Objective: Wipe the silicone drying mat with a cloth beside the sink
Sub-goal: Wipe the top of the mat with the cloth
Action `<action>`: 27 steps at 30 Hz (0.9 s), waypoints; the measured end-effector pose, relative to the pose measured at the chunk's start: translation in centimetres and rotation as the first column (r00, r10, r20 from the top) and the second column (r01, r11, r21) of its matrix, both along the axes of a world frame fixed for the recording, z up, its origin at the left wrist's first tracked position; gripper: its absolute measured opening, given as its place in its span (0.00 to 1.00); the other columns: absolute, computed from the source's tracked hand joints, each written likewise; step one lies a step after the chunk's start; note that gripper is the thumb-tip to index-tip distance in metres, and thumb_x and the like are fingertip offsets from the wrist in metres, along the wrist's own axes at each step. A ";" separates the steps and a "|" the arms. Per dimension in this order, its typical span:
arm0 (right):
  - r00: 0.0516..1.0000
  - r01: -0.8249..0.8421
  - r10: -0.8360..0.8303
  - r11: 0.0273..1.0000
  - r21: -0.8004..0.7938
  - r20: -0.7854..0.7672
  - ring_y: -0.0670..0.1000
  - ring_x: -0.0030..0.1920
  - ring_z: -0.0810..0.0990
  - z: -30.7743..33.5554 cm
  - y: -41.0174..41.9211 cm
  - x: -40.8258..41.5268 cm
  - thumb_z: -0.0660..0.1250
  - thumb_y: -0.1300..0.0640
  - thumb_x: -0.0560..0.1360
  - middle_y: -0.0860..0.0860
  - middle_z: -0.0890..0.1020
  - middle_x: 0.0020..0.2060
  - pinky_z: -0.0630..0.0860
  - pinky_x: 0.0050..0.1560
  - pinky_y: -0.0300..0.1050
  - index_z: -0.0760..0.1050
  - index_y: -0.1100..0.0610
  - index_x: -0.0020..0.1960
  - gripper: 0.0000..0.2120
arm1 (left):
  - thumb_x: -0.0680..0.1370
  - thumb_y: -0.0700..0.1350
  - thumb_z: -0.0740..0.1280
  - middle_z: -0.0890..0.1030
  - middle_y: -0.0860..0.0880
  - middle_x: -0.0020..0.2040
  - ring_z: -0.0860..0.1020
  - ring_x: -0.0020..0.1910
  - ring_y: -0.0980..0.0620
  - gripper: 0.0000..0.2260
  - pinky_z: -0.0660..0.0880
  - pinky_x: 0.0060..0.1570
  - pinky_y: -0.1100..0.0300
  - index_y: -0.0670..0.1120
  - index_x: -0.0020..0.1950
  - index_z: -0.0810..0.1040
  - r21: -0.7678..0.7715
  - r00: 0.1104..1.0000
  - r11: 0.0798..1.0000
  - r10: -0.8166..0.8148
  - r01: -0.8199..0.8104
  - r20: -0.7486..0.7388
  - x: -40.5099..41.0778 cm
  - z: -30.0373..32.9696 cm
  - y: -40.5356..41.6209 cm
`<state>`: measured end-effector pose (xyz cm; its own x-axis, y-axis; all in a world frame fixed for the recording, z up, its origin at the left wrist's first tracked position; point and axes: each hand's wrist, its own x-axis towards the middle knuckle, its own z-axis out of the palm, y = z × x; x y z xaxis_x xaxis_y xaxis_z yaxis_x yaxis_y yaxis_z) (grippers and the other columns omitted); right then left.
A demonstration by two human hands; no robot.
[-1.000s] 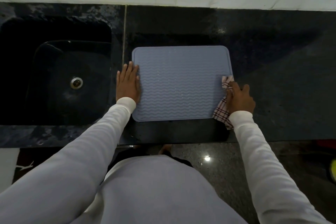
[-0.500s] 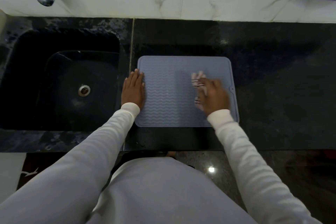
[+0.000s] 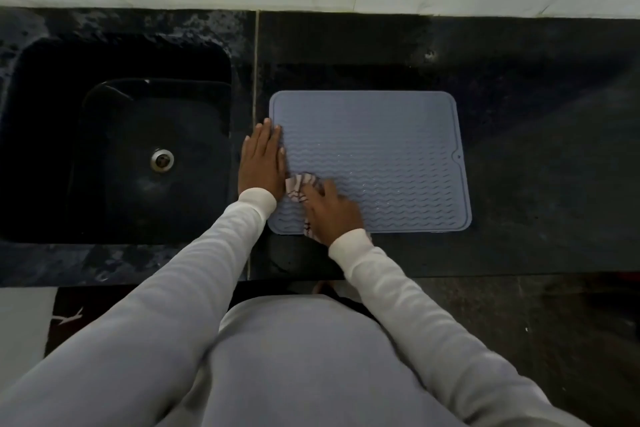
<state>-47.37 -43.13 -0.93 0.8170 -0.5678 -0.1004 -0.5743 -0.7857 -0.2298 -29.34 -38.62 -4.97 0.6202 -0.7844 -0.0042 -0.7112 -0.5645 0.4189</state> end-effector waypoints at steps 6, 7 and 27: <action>0.975 0.223 -0.223 0.975 -0.018 -0.016 0.60 0.27 0.78 -0.3 -4.3 -5.5 0.73 0.53 0.71 0.60 0.77 0.47 0.73 0.24 0.49 0.78 0.53 0.59 0.18 | 0.85 0.49 0.49 0.53 0.47 0.81 0.50 0.79 0.49 0.23 0.44 0.78 0.51 0.47 0.80 0.55 0.037 1.000 0.999 -0.010 0.009 0.016 -0.1 0.4 0.0; 0.965 0.261 -0.261 0.965 -0.005 -0.006 0.61 0.28 0.78 0.0 -5.1 -6.4 0.72 0.52 0.73 0.60 0.77 0.47 0.74 0.25 0.50 0.77 0.53 0.61 0.17 | 0.85 0.50 0.49 0.53 0.47 0.81 0.50 0.79 0.49 0.23 0.44 0.78 0.51 0.47 0.80 0.55 0.040 1.000 0.999 -0.012 0.012 0.015 -0.1 0.4 0.0; 0.768 0.640 -0.637 0.767 0.049 -0.067 0.62 0.52 0.80 3.4 -14.5 -13.7 0.64 0.43 0.75 0.58 0.79 0.55 0.76 0.52 0.53 0.74 0.46 0.64 0.19 | 0.85 0.49 0.50 0.55 0.46 0.80 0.51 0.79 0.49 0.22 0.44 0.78 0.50 0.46 0.79 0.58 0.027 1.000 0.999 -0.022 0.022 0.013 -0.1 0.5 0.0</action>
